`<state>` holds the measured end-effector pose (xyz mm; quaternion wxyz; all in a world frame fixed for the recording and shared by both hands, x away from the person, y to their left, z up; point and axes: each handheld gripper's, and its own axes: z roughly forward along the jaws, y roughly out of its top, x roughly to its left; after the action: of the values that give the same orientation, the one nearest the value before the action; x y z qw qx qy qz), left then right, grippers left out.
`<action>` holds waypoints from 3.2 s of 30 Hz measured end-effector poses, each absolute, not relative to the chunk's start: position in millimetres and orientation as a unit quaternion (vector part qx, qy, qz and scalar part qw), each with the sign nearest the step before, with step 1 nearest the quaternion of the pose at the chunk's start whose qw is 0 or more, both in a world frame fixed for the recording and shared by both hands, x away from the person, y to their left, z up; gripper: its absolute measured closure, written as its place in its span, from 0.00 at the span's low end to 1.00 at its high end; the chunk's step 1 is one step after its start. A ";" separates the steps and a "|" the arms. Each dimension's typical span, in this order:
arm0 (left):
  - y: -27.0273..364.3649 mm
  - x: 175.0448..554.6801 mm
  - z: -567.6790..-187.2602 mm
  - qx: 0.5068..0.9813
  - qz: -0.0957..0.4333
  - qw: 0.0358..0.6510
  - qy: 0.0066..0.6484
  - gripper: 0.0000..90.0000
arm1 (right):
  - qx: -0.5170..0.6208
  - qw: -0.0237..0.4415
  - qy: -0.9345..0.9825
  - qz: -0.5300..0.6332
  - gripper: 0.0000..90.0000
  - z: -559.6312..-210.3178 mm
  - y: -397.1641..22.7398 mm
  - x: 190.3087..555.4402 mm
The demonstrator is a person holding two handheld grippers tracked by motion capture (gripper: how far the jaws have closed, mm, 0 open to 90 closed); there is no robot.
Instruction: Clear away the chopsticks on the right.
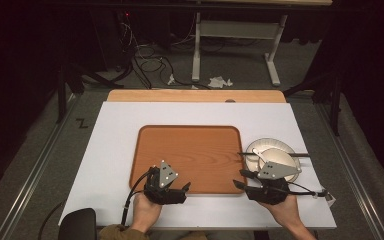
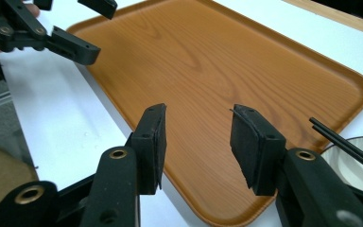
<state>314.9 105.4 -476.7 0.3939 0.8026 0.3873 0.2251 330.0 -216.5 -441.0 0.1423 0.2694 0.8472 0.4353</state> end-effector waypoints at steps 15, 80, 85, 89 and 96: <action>105.7 318.6 -478.1 0.806 0.224 0.388 0.387 0.18 | 0.275 0.134 0.822 0.480 0.70 -419.7 -235.0 330.0; 108.7 317.0 -480.5 0.811 0.234 0.367 0.391 0.18 | 0.477 0.216 0.807 0.271 0.82 -457.5 -370.4 438.9; 112.0 316.6 -480.7 0.809 0.239 0.363 0.395 0.18 | 0.473 0.212 0.813 0.266 0.80 -458.5 -367.3 444.2; 113.5 315.5 -480.6 0.807 0.239 0.364 0.398 0.18 | 0.472 0.209 0.814 0.267 0.80 -459.6 -366.9 446.3; 112.7 313.3 -481.1 0.809 0.241 0.363 0.394 0.18 | 0.470 0.199 0.816 0.270 0.81 -459.9 -365.3 449.9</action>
<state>313.3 112.7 -481.1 0.3630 0.8090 0.3942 0.2414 449.9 -365.3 -459.9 0.1993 0.4699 0.8165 0.2698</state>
